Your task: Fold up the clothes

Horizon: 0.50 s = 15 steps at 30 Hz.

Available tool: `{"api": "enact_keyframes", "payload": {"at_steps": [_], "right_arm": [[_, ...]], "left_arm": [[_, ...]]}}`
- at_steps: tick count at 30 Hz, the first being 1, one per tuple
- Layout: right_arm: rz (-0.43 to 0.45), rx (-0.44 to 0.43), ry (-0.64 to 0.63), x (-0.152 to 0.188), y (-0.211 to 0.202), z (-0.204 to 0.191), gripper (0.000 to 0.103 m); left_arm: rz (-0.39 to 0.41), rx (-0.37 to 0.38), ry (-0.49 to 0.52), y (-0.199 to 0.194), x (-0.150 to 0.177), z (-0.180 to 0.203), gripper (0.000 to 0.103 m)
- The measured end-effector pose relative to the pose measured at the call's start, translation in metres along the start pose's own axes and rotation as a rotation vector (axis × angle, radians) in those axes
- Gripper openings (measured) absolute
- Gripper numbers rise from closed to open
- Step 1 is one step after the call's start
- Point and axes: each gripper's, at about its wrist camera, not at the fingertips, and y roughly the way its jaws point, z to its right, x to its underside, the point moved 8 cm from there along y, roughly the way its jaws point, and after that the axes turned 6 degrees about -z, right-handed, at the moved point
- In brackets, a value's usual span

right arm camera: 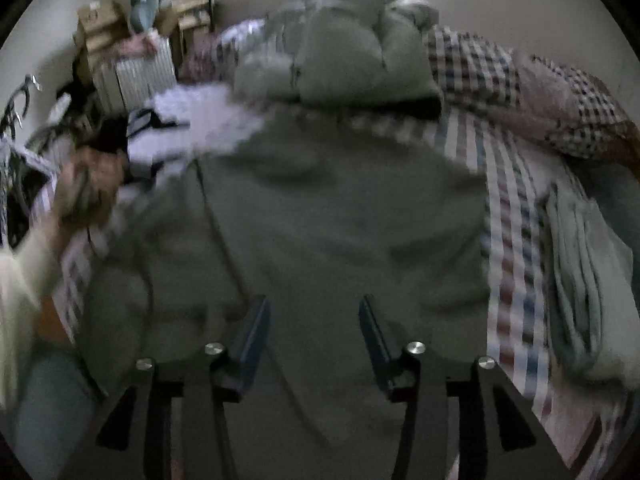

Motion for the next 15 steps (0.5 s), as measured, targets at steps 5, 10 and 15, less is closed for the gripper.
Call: {"api": "enact_keyframes", "payload": {"at_steps": [5, 10, 15], "right_arm": [[0.043, -0.106, 0.001, -0.082, 0.03, -0.008, 0.057], [-0.006, -0.205, -0.022, -0.153, 0.089, -0.025, 0.057], [-0.099, -0.253, -0.038, -0.21, 0.159, -0.034, 0.057]], "left_arm": [[-0.036, -0.136, 0.103, 0.012, 0.009, -0.004, 0.063], [-0.057, -0.189, 0.179, 0.016, 0.014, -0.006, 0.06], [-0.076, -0.192, 0.179, 0.017, 0.012, -0.012, 0.047]]}}
